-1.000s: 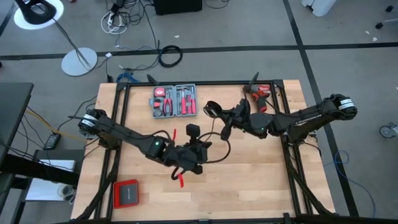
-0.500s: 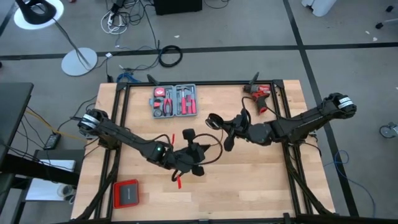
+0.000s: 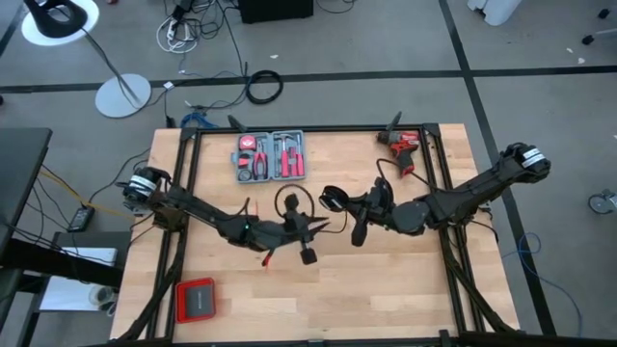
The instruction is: Coil cords
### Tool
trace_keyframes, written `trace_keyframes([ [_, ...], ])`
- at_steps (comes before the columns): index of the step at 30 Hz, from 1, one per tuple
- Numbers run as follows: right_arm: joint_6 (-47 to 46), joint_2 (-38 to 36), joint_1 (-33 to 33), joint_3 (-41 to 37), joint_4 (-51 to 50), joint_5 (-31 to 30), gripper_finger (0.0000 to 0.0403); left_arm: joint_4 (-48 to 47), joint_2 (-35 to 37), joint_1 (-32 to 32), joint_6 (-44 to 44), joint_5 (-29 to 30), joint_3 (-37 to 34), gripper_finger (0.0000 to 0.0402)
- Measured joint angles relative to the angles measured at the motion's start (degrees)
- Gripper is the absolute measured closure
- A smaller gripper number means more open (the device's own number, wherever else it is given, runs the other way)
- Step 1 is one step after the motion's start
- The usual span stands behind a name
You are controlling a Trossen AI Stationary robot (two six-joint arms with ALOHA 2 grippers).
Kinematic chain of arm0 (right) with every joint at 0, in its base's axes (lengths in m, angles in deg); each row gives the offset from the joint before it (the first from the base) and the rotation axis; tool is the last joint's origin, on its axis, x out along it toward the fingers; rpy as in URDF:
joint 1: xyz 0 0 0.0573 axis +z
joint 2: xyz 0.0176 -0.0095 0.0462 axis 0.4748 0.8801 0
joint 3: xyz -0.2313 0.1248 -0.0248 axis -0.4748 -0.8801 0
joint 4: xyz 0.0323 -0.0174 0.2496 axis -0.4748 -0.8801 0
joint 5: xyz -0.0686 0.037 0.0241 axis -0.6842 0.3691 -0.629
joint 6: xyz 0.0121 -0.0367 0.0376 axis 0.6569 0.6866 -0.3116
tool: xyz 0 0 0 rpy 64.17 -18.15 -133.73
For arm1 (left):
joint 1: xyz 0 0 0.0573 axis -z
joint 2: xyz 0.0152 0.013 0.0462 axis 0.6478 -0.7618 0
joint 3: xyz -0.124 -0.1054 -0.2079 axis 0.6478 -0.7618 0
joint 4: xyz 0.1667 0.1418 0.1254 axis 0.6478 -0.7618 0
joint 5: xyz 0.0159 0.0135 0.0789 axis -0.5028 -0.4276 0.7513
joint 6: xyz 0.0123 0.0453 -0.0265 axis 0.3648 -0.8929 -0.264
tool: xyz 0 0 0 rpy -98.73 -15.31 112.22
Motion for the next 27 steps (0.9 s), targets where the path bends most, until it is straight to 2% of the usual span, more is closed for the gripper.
trace_keyframes([
  [6, 2.4, 2.5, -0.5, 0.0, 5.9, 3.0, 0.0403, 3.0, -2.7, -2.2, -0.5, -4.0, 2.1, 0.0275],
  [10, 2.6, 2.8, -0.5, 0.0, 6.8, 3.2, 0.0403, 3.3, -4.7, -2.7, -0.6, -4.8, 3.9, 0.0253],
  [14, 2.6, 2.8, -0.5, 0.0, 7.5, 3.3, 0.0403, 3.5, -5.3, -3.2, -1.6, -4.6, 4.1, 0.025],
  [18, 2.5, 2.8, -0.4, 0.0, 7.7, 3.4, 0.0403, 3.3, -5.9, -3.9, -1.7, -2.0, 4.1, 0.025],
  [27, 2.1, 2.8, 0.3, 0.0, 8.5, 3.4, 0.0403, 5.1, -6.2, -5.4, 0.6, -2.6, 4.0, 0.025],
])
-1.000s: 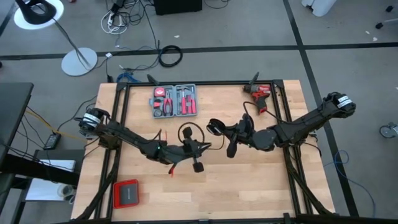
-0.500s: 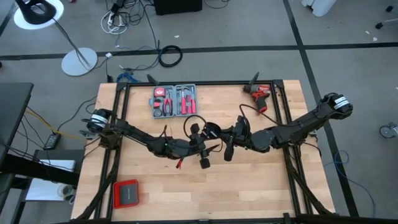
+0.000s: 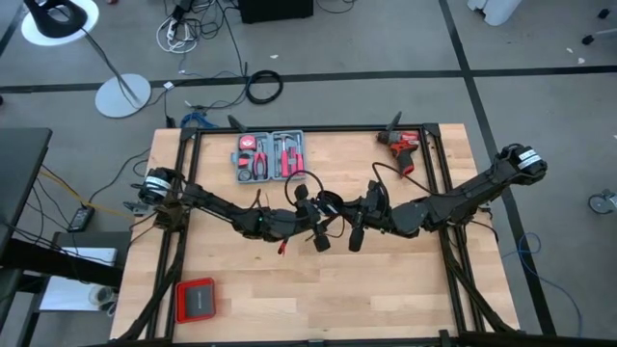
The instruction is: Coil cords
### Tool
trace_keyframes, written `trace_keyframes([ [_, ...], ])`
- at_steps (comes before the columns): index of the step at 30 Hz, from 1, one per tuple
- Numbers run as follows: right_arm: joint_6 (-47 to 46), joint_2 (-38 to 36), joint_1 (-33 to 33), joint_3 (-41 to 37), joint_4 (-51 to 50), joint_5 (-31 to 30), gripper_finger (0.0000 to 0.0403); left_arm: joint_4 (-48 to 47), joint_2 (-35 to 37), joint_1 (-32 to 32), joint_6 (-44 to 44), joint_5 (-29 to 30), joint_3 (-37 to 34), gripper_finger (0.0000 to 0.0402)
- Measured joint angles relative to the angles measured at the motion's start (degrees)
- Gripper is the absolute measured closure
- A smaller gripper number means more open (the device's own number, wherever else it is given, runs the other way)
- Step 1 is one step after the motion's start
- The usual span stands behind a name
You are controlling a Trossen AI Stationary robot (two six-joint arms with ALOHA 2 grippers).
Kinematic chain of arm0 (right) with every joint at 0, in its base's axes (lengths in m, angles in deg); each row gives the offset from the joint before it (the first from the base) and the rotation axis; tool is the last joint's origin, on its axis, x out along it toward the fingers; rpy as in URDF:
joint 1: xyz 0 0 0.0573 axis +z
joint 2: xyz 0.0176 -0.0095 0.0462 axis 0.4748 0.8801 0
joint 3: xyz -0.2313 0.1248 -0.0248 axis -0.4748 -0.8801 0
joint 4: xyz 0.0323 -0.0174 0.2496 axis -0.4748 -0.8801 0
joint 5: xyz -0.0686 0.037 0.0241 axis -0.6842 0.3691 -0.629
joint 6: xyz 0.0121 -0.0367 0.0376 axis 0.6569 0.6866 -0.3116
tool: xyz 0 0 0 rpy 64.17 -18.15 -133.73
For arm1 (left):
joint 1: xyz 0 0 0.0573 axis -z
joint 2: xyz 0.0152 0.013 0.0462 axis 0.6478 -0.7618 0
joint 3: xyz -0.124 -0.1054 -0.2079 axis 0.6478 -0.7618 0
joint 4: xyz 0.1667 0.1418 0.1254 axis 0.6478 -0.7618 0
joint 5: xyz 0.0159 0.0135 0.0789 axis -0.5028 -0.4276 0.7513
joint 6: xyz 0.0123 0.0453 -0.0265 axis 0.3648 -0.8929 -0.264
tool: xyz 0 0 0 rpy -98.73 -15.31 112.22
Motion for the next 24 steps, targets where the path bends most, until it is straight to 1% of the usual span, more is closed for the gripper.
trace_keyframes([
  [4, -0.9, -0.1, 0.0, 0.0, 0.3, 0.0, 0.0403, 2.5, 0.0, -0.4, 0.2, -3.1, 0.0, 0.025],
  [10, -1.1, -0.1, 0.0, 0.0, 0.5, -0.2, 0.0403, 3.2, 0.0, -0.7, 0.3, -6.8, 0.0, 0.025],
  [15, -1.3, -0.1, 0.0, 0.0, 1.1, 1.1, 0.0403, 3.6, 0.0, -0.8, 0.3, -7.1, 0.0, 0.025],
  [18, -1.6, -0.1, 0.0, 0.0, 1.4, 1.2, 0.0403, 4.6, 0.0, -1.1, 1.8, -7.0, 0.0, 0.0254],
  [20, -1.6, -0.1, 0.0, 0.0, 1.4, 1.1, 0.0403, 4.6, 0.0, -1.4, 2.4, -7.1, 0.0, 0.0269],
  [21, -1.6, -0.1, 0.0, 0.0, 1.3, 1.0, 0.0403, 4.5, 0.0, -1.4, 2.8, -7.1, 0.0, 0.0284],
  [22, -1.6, -0.1, 0.0, 0.0, 1.3, 1.1, 0.0403, 4.5, 0.0, -1.4, 3.0, -7.2, 0.0, 0.0303],
  [24, -1.5, -0.1, 0.0, 0.0, 1.3, 1.1, 0.0403, 4.4, 0.0, -1.4, 3.0, -7.6, 0.0, 0.0357],
])
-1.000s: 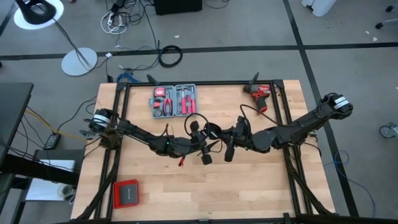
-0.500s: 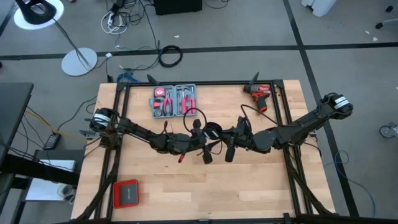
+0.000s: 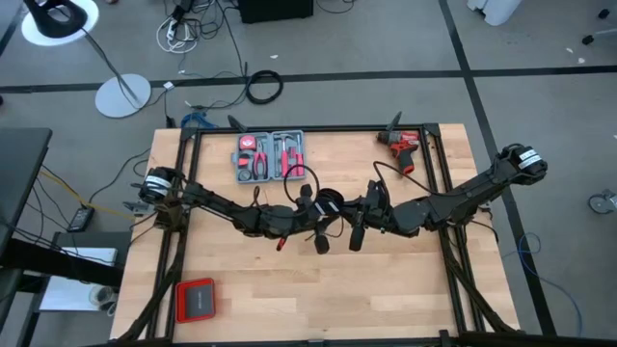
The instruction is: Coil cords
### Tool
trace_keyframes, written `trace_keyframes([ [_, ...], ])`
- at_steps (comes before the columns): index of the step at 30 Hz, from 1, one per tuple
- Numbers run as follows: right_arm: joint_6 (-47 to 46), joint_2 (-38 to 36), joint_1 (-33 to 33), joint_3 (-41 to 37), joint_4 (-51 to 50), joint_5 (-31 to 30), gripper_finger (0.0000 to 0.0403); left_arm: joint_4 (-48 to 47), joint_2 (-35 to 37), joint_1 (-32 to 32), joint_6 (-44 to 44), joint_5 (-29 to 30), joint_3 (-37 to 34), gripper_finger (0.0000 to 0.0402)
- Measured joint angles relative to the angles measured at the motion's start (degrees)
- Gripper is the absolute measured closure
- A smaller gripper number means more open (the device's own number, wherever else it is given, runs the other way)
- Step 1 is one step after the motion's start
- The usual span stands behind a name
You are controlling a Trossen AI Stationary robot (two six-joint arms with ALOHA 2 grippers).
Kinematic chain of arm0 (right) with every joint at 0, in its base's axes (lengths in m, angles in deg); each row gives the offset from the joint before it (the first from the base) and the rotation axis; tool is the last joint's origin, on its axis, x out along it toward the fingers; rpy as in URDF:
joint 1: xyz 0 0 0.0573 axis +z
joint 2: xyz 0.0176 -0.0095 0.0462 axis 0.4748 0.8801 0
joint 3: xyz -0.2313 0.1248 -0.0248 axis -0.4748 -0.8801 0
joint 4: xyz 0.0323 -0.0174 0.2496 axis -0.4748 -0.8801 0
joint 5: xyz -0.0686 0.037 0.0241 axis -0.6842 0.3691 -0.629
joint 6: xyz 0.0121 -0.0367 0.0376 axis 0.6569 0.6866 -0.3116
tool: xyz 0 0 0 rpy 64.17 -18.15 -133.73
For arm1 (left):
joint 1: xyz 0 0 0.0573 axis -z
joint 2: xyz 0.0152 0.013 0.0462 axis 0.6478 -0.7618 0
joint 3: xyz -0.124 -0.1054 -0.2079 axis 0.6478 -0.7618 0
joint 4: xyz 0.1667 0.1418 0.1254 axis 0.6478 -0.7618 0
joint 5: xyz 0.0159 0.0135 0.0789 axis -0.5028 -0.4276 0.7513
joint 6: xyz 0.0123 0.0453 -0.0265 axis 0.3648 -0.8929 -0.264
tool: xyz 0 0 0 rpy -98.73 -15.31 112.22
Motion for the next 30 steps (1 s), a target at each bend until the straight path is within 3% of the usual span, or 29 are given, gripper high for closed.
trace_keyframes([
  [2, 0.0, 0.0, 0.0, 0.0, -0.1, 0.1, 0.0403, 0.1, 0.0, 0.0, 0.2, -0.8, 0.0, 0.0387],
  [9, 0.9, -0.1, 0.7, 0.0, -0.4, 0.1, 0.0403, -1.3, 0.7, 0.3, -1.6, -0.8, 0.0, 0.0399],
  [23, 1.5, -0.5, 2.9, -0.1, -6.6, -2.6, 0.0403, -24.0, 10.9, 3.6, -4.4, 2.5, 0.0, 0.0401],
  [30, 0.6, -0.5, 2.9, -0.1, -9.9, -1.0, 0.0403, -33.5, 16.1, 4.1, -4.4, 3.3, 0.0, 0.0401],
])
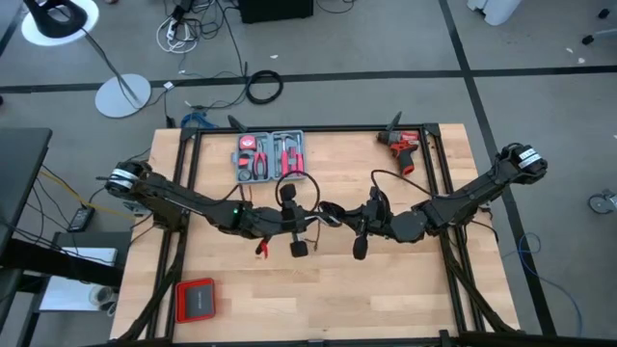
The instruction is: Coil cords
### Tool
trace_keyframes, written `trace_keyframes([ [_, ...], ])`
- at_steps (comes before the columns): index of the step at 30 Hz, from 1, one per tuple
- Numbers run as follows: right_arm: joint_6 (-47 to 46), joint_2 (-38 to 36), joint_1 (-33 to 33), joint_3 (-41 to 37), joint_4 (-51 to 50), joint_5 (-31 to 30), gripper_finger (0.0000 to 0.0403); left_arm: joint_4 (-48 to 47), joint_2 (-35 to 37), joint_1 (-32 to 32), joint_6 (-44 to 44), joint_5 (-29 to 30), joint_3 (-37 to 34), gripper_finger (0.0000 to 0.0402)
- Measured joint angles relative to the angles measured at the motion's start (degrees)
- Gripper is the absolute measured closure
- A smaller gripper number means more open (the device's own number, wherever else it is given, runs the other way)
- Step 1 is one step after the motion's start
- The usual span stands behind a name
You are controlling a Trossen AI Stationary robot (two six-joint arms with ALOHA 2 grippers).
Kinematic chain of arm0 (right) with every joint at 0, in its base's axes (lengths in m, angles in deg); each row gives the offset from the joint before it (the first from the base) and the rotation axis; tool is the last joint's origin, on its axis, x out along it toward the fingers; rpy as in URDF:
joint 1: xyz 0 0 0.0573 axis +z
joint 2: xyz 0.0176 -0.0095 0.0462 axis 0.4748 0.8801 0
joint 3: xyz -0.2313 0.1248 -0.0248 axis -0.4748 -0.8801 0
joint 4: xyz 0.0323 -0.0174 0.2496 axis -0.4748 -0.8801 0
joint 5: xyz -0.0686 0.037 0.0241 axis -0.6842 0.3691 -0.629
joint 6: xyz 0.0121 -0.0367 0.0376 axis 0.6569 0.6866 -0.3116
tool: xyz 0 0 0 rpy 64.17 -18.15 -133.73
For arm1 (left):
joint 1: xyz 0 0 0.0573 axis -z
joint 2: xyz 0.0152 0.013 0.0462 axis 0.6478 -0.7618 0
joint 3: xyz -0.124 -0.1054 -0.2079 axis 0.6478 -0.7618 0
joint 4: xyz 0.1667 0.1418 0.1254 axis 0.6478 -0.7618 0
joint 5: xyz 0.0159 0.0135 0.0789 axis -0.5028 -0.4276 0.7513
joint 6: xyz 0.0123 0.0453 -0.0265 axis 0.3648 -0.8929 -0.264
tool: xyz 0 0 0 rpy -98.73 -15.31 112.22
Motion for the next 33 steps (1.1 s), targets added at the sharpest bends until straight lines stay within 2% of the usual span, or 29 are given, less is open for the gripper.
trace_keyframes([
  [9, -2.2, 0.0, -1.0, 0.0, -3.5, 3.0, 0.0403, -2.3, 4.7, 0.0, -4.0, -0.1, 0.0, 0.0401],
  [16, -5.3, 0.0, -1.8, 0.0, -7.3, 4.2, 0.0403, -18.1, 4.5, 0.0, -4.3, -0.5, 7.1, 0.04],
  [23, -6.9, 0.0, -2.6, 0.0, -8.7, 7.3, 0.0403, -27.2, 4.5, 0.0, -4.5, 0.9, 13.4, 0.0399],
  [33, -9.3, 0.0, -5.1, 0.1, -10.7, 9.4, 0.0403, -25.4, 3.5, 0.0, -6.2, -0.1, 14.6, 0.0399],
])
